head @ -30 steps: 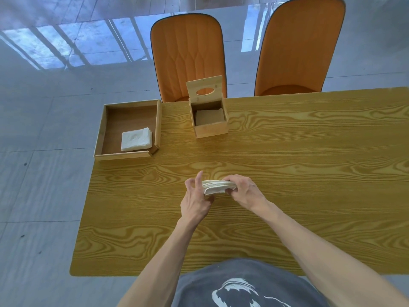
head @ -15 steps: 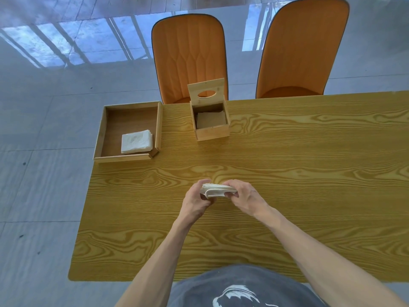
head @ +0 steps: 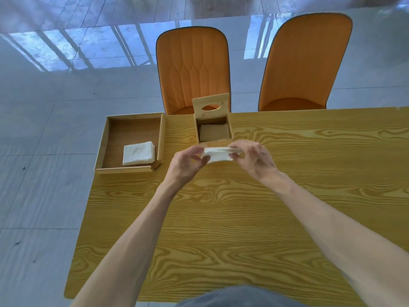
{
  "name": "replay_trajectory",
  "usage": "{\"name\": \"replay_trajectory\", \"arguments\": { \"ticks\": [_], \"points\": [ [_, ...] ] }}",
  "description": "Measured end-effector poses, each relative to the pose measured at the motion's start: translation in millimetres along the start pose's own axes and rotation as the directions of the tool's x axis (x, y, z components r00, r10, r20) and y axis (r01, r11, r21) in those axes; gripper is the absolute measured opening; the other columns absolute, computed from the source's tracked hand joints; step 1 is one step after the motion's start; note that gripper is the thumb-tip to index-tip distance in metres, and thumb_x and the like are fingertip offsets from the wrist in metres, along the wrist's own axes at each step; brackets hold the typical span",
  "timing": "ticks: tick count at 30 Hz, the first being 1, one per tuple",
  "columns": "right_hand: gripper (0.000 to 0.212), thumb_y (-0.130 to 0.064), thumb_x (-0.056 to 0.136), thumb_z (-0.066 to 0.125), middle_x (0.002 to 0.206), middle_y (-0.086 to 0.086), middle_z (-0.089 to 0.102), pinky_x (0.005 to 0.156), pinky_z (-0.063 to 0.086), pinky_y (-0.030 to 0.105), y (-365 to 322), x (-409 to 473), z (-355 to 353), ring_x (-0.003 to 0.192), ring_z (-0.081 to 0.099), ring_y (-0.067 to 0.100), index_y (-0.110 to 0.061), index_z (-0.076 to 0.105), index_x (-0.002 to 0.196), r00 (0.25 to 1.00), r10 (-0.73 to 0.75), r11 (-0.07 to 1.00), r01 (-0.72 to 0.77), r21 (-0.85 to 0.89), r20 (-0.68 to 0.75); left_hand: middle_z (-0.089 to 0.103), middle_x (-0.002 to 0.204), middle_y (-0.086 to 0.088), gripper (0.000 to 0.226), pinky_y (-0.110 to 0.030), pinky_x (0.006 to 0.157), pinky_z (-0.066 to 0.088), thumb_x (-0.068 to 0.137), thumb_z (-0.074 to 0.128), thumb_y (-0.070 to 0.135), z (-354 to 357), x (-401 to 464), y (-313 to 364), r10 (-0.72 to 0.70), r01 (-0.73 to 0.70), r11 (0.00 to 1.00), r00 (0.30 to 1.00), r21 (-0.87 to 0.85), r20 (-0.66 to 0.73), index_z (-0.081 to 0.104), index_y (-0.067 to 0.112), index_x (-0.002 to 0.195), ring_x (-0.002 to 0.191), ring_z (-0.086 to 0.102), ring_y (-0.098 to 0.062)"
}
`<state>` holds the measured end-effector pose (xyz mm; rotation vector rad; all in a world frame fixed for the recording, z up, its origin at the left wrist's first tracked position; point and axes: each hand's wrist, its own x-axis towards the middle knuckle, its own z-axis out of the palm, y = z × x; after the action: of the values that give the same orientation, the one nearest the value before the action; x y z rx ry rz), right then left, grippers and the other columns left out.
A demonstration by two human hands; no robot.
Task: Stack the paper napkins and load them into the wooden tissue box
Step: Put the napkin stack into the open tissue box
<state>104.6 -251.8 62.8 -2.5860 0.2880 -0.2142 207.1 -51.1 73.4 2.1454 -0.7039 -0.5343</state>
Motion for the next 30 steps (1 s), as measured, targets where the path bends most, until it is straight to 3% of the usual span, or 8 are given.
{"name": "replay_trajectory", "arguments": {
  "ticks": [5,9,12,18,24,27,30],
  "points": [
    [0.021,-0.014,0.086,0.072,0.095,0.003,0.076,0.065,0.059,0.030,-12.7,58.3,-14.5,0.076,0.070,0.018,-0.018,0.071,0.106,0.981,-0.055,0.993,0.035,-0.110,-0.187,0.074,0.111,-0.002,0.023,-0.029,0.078,0.058,0.088,0.071,0.019,-18.8,55.0,11.6,0.050,-0.040,0.998,0.976,0.052,-0.210,0.068,0.019,0.111,0.099,0.070,-0.012],
    [0.022,-0.009,0.083,0.074,0.094,0.003,0.077,0.065,0.046,0.020,-15.3,82.3,-6.8,0.078,0.071,0.018,-0.016,0.074,0.104,0.974,-0.027,0.989,-0.007,-0.149,-0.225,0.075,0.111,-0.004,0.025,-0.036,0.084,0.060,0.085,0.075,0.016,-15.8,79.5,0.7,0.016,0.009,0.996,0.964,0.093,-0.265,0.067,0.022,0.108,0.104,0.070,-0.017],
    [0.021,-0.006,0.084,0.071,0.093,0.003,0.077,0.063,0.045,0.019,-7.2,85.9,4.5,0.075,0.070,0.018,-0.015,0.074,0.103,0.985,0.013,0.990,-0.037,-0.134,-0.173,0.075,0.113,0.000,0.026,-0.044,0.084,0.059,0.084,0.075,0.020,-8.4,83.7,-12.7,-0.014,0.047,0.988,0.976,0.148,-0.219,0.068,0.026,0.109,0.105,0.070,-0.020],
    [0.021,-0.009,0.086,0.069,0.094,0.002,0.076,0.061,0.051,0.025,4.6,83.7,15.4,0.072,0.069,0.020,-0.018,0.073,0.104,0.996,0.037,0.992,-0.046,-0.115,-0.084,0.075,0.110,0.002,0.024,-0.045,0.083,0.058,0.085,0.074,0.027,-1.3,81.7,-28.9,-0.037,0.059,0.990,0.985,0.129,-0.166,0.069,0.024,0.108,0.103,0.070,-0.019],
    [0.025,-0.032,0.092,0.064,0.103,0.000,0.074,0.075,0.054,0.035,20.3,90.6,11.9,0.086,0.068,0.020,-0.023,0.068,0.115,0.989,0.067,0.997,-0.072,0.034,0.129,0.073,0.117,-0.001,0.031,-0.044,0.086,0.057,0.093,0.063,0.040,-8.0,82.4,-35.1,-0.038,0.049,0.994,0.994,0.100,-0.102,0.067,0.022,0.118,0.106,0.068,-0.019],
    [0.028,-0.041,0.094,0.058,0.107,0.000,0.072,0.081,0.049,0.035,29.1,94.7,13.5,0.099,0.064,0.020,-0.024,0.068,0.114,0.981,0.136,0.984,-0.149,0.094,0.138,0.068,0.122,-0.004,0.033,-0.046,0.088,0.054,0.096,0.055,0.042,-3.8,88.4,-35.6,-0.057,0.067,0.993,0.993,0.102,-0.103,0.067,0.019,0.118,0.113,0.061,-0.022],
    [0.033,-0.047,0.095,0.054,0.112,0.002,0.067,0.083,0.039,0.032,29.4,100.8,20.3,0.112,0.052,0.023,-0.023,0.070,0.110,0.973,0.197,0.975,-0.207,0.075,0.123,0.055,0.130,-0.005,0.037,-0.032,0.089,0.043,0.097,0.052,0.045,4.5,97.1,-30.4,-0.113,0.132,0.982,0.984,0.134,-0.141,0.069,0.016,0.115,0.124,0.045,-0.020]
  ]
}}
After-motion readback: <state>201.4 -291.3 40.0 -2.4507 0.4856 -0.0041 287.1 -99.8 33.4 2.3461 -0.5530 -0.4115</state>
